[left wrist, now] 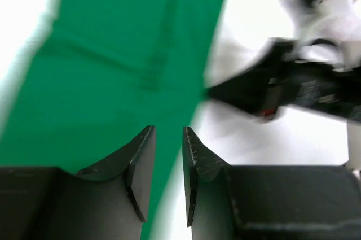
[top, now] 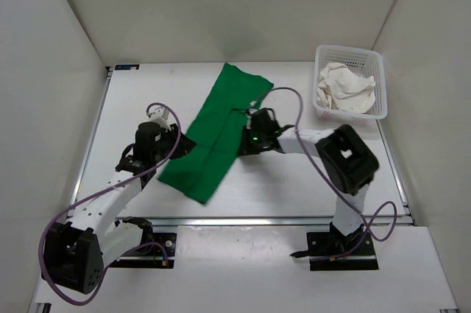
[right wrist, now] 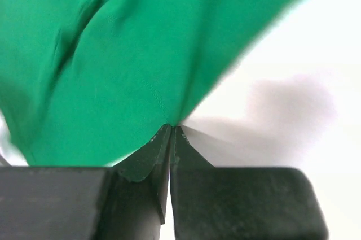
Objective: Fold and stack the t-shirts
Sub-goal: Rotate the tshirt 90 degrees
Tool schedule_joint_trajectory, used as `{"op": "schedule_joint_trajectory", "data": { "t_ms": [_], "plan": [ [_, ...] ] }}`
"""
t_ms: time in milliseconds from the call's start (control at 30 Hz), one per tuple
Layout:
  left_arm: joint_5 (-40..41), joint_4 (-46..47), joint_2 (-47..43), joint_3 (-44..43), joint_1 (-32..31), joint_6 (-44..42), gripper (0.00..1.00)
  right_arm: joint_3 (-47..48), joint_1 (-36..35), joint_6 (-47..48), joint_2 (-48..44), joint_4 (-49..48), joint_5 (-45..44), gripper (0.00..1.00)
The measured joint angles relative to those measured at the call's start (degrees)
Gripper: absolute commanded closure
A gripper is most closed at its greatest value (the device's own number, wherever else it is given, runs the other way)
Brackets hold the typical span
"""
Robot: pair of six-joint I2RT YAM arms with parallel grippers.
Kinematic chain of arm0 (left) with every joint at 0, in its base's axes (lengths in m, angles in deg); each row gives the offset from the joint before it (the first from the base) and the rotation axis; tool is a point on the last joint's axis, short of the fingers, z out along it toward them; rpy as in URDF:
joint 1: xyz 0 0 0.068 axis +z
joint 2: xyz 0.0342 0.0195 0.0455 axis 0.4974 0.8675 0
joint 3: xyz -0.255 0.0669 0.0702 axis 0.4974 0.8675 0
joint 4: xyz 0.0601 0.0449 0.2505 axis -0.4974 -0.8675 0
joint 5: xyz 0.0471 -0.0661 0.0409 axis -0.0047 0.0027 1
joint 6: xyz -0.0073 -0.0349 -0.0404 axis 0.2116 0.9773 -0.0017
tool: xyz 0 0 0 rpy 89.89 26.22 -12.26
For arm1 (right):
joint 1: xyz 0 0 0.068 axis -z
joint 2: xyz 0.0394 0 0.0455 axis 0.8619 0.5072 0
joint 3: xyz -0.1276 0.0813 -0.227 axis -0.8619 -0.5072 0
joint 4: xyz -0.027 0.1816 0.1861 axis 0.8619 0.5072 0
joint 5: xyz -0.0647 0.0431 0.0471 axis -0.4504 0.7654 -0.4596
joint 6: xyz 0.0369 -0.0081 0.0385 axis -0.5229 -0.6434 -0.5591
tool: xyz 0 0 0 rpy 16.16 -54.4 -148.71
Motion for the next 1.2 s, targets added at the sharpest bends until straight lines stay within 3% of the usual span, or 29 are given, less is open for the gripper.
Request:
{"op": "schedule_joint_trajectory", "data": {
  "t_ms": [167, 267, 433, 567, 733, 967, 1200],
  "plan": [
    [0.5, 0.7, 2.6, 2.4, -3.5, 0.3, 0.60, -14.5, 14.9, 2.3, -13.7, 4.2, 2.0, 0.66],
    [0.5, 0.7, 2.8, 4.8, -4.9, 0.3, 0.56, -18.1, 18.5, 3.4, -18.6, 5.5, 2.9, 0.59],
    [-0.2, 1.0, 4.3, 9.7, -6.5, 0.8, 0.50, -17.8, 21.3, 3.5, -19.1, 4.1, 5.0, 0.60],
    [-1.4, 1.3, 8.4, 10.3, -11.6, 1.2, 0.49, -12.1, 21.5, 3.5, -12.3, 2.3, 5.7, 0.62],
    [-4.9, 3.8, 12.4, 10.3, -16.4, 1.6, 0.47, -13.3, 19.8, 3.4, -11.5, 0.7, 5.6, 0.62],
    [-8.3, 5.9, 14.8, 10.1, -20.9, 2.0, 0.56, -27.2, 18.3, 1.6, -26.7, 1.2, 3.3, 0.60],
    [-10.1, 6.7, 13.4, 12.2, -23.9, 3.6, 0.55, -41.2, 14.3, -3.0, -44.6, 6.5, 2.5, 0.60]
  ]
}}
